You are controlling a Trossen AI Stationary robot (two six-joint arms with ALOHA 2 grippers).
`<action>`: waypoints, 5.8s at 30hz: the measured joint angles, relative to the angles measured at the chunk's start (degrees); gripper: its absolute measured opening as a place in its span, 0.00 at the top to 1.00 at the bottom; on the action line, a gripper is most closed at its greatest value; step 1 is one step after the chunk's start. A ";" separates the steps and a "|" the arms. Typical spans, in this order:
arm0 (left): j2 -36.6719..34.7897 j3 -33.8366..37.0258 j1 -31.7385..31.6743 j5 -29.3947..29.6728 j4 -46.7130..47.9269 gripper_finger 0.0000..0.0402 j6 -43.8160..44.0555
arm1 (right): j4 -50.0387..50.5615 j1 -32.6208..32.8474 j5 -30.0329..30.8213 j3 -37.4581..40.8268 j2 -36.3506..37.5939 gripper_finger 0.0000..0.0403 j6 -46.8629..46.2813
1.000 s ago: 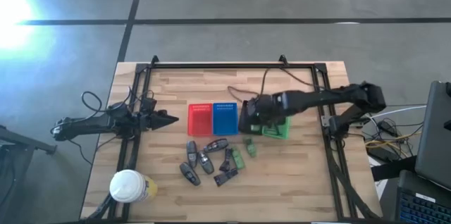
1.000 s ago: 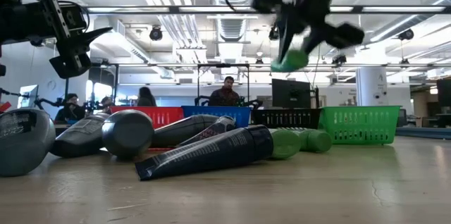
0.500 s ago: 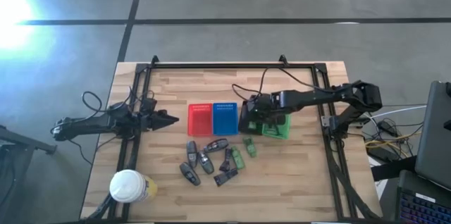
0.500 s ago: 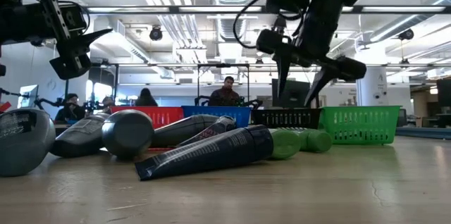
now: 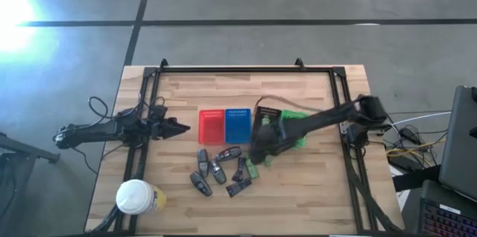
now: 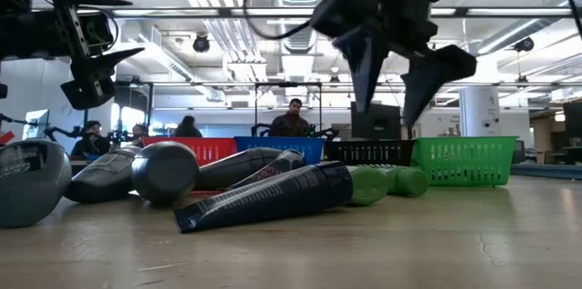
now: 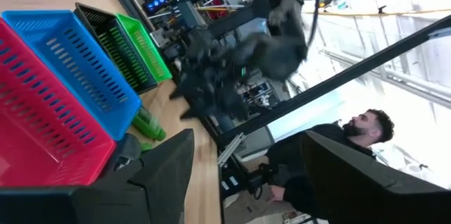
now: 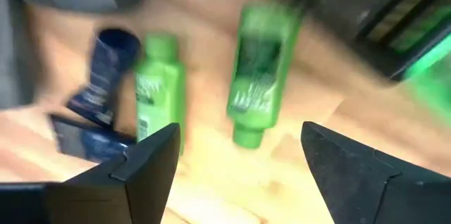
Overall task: Pick & Place Travel size toiletries
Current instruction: Put the shampoo into the black bin, then put the deodorant into the red bin
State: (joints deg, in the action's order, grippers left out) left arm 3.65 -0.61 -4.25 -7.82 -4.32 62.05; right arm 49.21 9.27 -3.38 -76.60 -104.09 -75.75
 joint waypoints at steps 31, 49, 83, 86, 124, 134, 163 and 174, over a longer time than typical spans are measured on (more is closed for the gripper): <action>0.45 -0.01 -0.02 -1.15 0.02 0.34 2.71 | 8.03 2.22 5.05 -7.19 -6.41 0.63 0.54; 0.45 -0.01 -0.02 0.05 -0.70 0.34 0.83 | -3.05 -12.17 4.10 4.84 4.91 0.35 -11.28; 1.35 -0.01 -0.02 -1.18 1.25 0.34 3.97 | 1.62 4.34 -1.66 -16.38 -21.79 0.29 1.44; 1.41 -0.01 -0.02 -1.27 1.54 0.34 4.32 | 3.35 4.38 -1.14 -16.54 -21.55 0.43 3.30; 5.75 -4.38 0.61 -0.90 7.28 0.34 -0.15 | 15.64 -9.66 9.60 0.30 10.24 0.21 7.21; 31.20 -22.89 2.56 1.14 33.74 0.34 5.36 | 22.10 -2.64 12.73 2.60 14.91 0.14 6.83; 84.75 -45.52 20.17 13.21 36.83 0.34 33.21 | 28.14 4.38 21.14 16.73 32.36 0.20 -1.14; 85.56 -47.18 20.22 11.38 38.28 0.41 31.01 | 27.49 4.38 21.58 19.68 35.79 0.24 -3.16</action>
State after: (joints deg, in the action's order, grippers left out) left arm 89.21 -47.80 15.97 3.56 33.96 93.06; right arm 76.71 13.64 18.20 -56.92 -68.30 -78.91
